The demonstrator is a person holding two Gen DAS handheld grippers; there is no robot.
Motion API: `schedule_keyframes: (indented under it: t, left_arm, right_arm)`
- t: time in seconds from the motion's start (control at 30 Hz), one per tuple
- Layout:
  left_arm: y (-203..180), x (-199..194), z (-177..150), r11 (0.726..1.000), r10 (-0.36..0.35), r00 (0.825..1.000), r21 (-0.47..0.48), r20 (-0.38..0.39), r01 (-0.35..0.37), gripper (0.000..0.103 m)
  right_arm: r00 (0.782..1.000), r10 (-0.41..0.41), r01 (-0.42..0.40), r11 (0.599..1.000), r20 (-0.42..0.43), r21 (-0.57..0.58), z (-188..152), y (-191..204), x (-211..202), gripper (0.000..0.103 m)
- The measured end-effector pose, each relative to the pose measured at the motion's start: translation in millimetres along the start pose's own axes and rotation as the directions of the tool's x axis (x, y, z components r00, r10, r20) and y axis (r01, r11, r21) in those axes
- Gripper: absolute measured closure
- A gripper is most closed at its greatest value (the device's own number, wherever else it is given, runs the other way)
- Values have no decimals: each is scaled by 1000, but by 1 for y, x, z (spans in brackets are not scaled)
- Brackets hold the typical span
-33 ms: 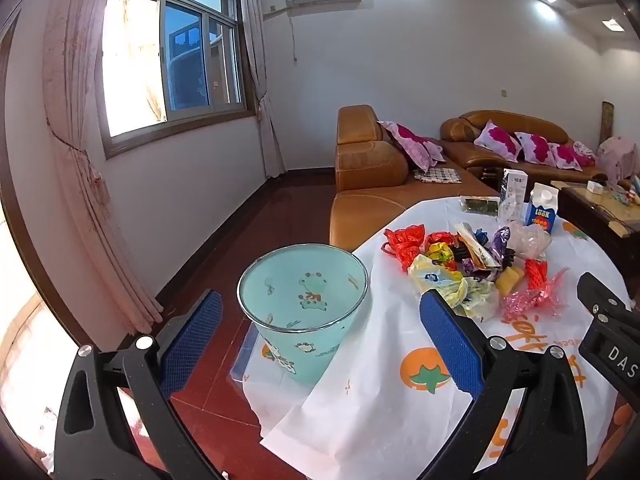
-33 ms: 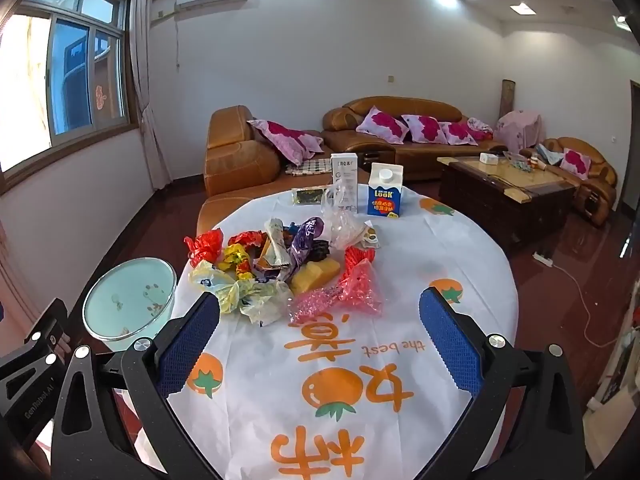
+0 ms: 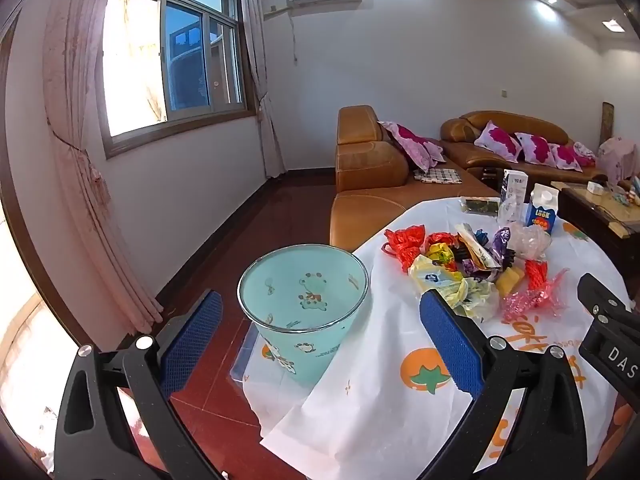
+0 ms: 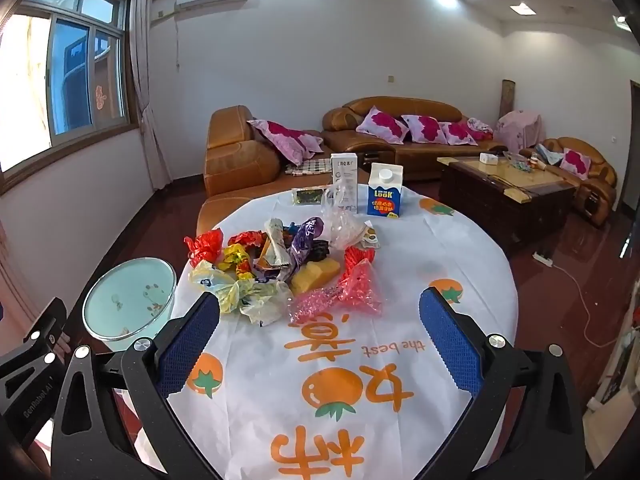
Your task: Collect trash
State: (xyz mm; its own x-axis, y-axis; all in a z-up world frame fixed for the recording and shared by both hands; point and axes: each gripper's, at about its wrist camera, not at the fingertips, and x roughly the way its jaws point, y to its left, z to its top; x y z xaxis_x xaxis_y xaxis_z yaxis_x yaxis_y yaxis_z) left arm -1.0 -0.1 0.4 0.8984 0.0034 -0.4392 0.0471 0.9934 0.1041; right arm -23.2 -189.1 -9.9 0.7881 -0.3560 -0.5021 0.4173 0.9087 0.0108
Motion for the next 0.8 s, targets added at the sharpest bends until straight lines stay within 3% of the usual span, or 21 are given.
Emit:
schedule_keyframes:
  t: [0.8]
  left_arm:
    - [2, -1, 4, 1000, 1, 1000, -5, 0, -1, 6]
  right_arm:
    - [1000, 7, -7, 1000, -24, 10, -6, -2, 3, 5]
